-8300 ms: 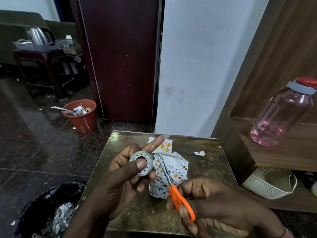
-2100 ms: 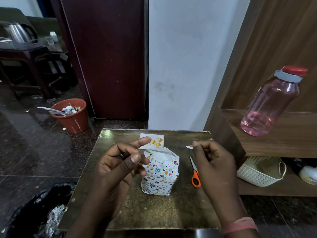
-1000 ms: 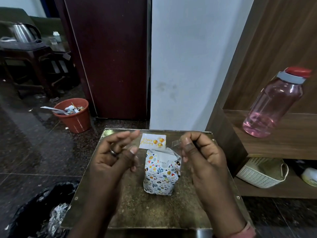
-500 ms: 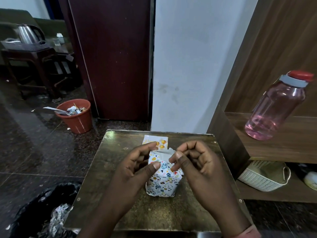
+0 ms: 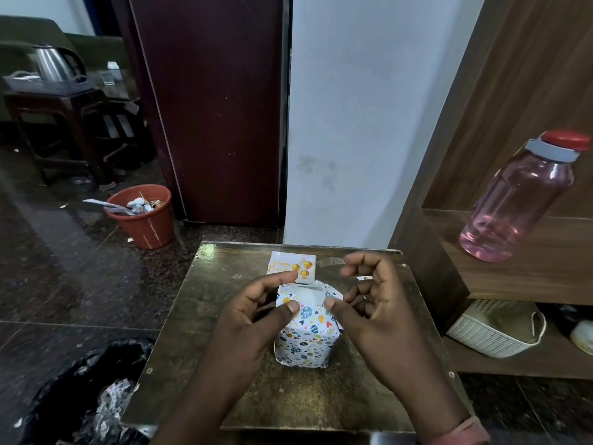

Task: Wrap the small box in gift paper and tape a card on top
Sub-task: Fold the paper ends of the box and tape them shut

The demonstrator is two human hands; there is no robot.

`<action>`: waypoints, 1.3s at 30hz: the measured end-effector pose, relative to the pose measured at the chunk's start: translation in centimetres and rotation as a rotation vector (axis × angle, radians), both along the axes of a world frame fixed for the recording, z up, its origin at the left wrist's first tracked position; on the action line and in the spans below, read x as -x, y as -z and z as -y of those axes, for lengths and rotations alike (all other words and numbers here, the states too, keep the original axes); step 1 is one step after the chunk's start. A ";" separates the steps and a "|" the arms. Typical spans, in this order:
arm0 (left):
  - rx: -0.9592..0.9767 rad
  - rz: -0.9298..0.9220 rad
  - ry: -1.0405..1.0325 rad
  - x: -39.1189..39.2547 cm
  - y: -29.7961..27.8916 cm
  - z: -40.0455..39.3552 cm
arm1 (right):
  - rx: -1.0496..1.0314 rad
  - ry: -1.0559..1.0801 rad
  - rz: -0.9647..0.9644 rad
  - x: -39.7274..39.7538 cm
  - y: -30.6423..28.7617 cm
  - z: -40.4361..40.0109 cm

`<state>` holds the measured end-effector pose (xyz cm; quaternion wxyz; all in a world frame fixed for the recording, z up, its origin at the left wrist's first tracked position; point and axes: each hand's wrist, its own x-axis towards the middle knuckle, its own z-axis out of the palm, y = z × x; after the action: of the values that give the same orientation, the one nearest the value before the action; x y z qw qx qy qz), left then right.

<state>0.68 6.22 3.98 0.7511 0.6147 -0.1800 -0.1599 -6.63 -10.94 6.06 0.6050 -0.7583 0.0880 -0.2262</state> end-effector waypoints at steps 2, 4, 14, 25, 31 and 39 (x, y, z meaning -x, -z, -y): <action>0.004 -0.005 -0.002 0.0 0.1 0.0 | -0.007 0.005 -0.043 -0.3 0.5 0.1; 0.001 -0.008 -0.006 -0.1 0.2 0.0 | -0.053 0.013 -0.081 -0.5 0.8 0.2; -0.010 0.009 -0.010 -0.1 0.4 0.0 | -0.068 -0.074 -0.041 -0.4 0.3 -0.2; -0.160 0.185 -0.025 -0.1 0.4 -0.2 | -0.021 -0.050 -0.097 0.4 -1.1 -0.2; -0.176 0.229 -0.033 -0.2 0.7 -0.2 | -0.033 -0.039 -0.117 0.5 -1.6 -0.4; -0.194 0.241 -0.049 -0.3 0.7 -0.1 | -0.051 -0.044 -0.116 0.6 -1.7 -0.7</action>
<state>0.94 6.33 3.24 0.6650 0.7032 -0.2375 -0.0833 -7.25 -10.27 7.79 0.6227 -0.7564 0.1118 -0.1662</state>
